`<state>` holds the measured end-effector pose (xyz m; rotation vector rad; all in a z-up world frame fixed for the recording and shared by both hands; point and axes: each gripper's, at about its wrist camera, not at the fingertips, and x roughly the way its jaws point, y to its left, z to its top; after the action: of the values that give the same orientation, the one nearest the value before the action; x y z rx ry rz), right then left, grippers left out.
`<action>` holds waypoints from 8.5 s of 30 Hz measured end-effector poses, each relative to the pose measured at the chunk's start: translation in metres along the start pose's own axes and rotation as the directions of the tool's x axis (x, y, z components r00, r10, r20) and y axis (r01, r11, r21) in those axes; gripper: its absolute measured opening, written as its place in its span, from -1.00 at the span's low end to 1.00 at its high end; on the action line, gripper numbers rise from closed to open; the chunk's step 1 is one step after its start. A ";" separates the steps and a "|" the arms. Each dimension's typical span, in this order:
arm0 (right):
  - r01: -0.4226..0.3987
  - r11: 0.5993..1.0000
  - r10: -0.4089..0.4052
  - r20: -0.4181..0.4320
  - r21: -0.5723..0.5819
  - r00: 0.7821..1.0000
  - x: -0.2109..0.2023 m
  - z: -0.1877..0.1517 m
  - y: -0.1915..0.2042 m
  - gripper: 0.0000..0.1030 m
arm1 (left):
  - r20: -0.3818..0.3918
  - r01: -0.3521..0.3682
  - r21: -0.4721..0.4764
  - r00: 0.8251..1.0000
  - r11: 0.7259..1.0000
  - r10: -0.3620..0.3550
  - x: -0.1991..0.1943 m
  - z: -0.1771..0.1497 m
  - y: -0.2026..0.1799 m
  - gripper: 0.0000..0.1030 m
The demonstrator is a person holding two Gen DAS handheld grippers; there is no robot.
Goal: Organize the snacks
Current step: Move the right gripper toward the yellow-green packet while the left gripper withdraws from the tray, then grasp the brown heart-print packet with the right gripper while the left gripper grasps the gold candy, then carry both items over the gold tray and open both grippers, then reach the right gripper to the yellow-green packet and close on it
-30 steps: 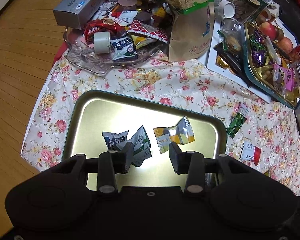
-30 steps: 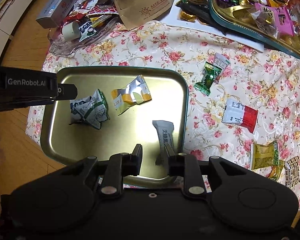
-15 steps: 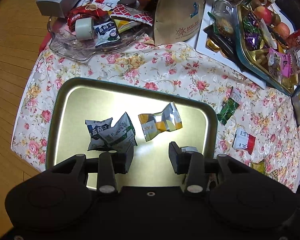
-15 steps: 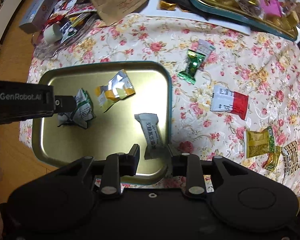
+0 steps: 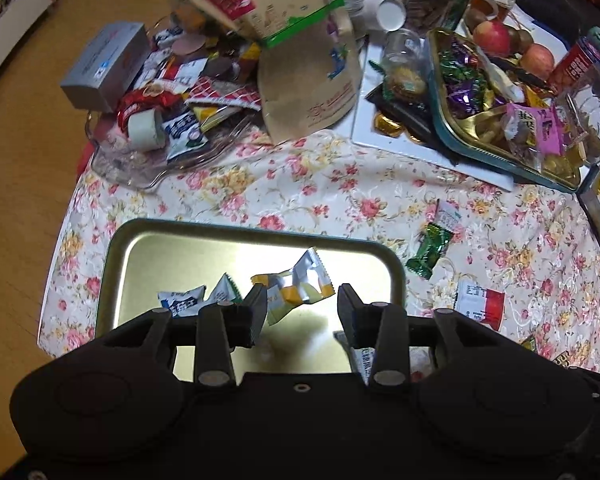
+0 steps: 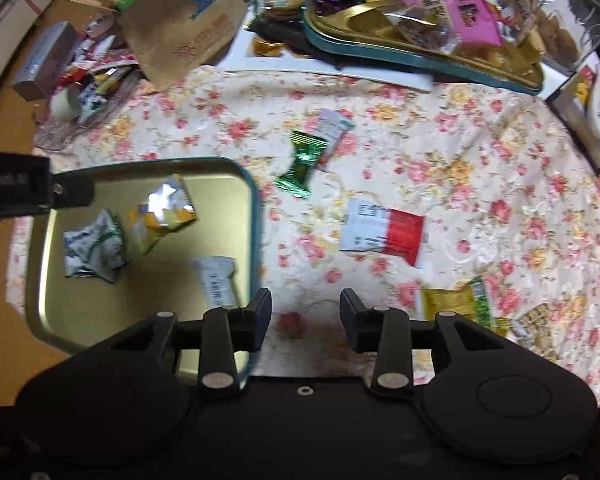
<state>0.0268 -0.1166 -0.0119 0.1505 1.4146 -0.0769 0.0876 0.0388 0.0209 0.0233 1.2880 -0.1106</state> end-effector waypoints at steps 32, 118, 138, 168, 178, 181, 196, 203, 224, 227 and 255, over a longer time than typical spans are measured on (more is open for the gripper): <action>0.056 0.961 -0.085 0.097 0.272 0.992 -0.036 -0.019 -0.146 -0.32 | 0.095 0.005 0.150 0.995 0.989 -0.020 -0.009 0.005 -0.112 -0.06; -0.158 0.837 0.149 0.060 0.523 0.987 -0.032 -0.053 -0.271 -0.31 | -0.204 0.217 0.750 0.975 0.625 -0.094 0.087 -0.113 -0.262 -0.07; -0.186 0.816 0.136 0.132 0.547 0.982 -0.056 -0.064 -0.289 -0.31 | -0.339 0.298 0.523 0.932 0.799 -0.126 0.107 -0.120 -0.297 -0.08; -0.171 0.844 0.130 0.115 0.509 0.985 -0.059 -0.025 -0.236 -0.31 | -0.216 0.247 0.340 0.959 0.907 -0.181 0.037 -0.049 -0.203 -0.48; -0.160 0.891 0.138 0.082 0.424 0.987 -0.050 0.000 -0.180 -0.31 | -0.141 0.169 0.241 0.980 0.956 -0.138 0.015 -0.026 -0.125 -0.48; -0.157 0.902 0.141 0.069 0.403 0.988 -0.046 0.006 -0.162 -0.31 | -0.123 0.145 0.199 0.985 0.969 -0.122 0.011 -0.019 -0.097 -0.48; -0.154 0.970 0.153 0.023 0.189 0.988 -0.034 0.023 -0.046 -0.31 | -0.093 -0.001 -0.021 0.996 1.000 -0.001 0.013 -0.010 0.025 -0.46; -0.180 0.981 0.180 0.014 0.075 0.984 -0.033 0.022 0.007 -0.31 | -0.040 -0.006 -0.057 0.999 0.998 0.004 0.002 -0.007 0.045 -0.30; -0.265 0.964 0.268 -0.147 0.034 0.952 -0.008 0.020 0.052 -0.24 | -0.133 0.026 -0.075 0.990 0.997 -0.036 0.012 -0.013 0.053 -0.30; -0.238 0.970 0.243 -0.159 0.049 0.957 -0.004 0.020 0.048 -0.24 | -0.148 0.014 -0.049 0.989 0.999 -0.022 0.015 -0.014 0.046 -0.30; -0.079 0.981 0.108 -0.162 0.176 0.981 0.013 0.020 -0.032 -0.25 | -0.131 -0.056 0.130 0.989 0.990 0.073 0.019 -0.023 -0.009 -0.30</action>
<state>0.0437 -0.1507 -0.0240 0.3717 1.5697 -0.1086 0.0698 0.0304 -0.0037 0.1836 1.4127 -0.1364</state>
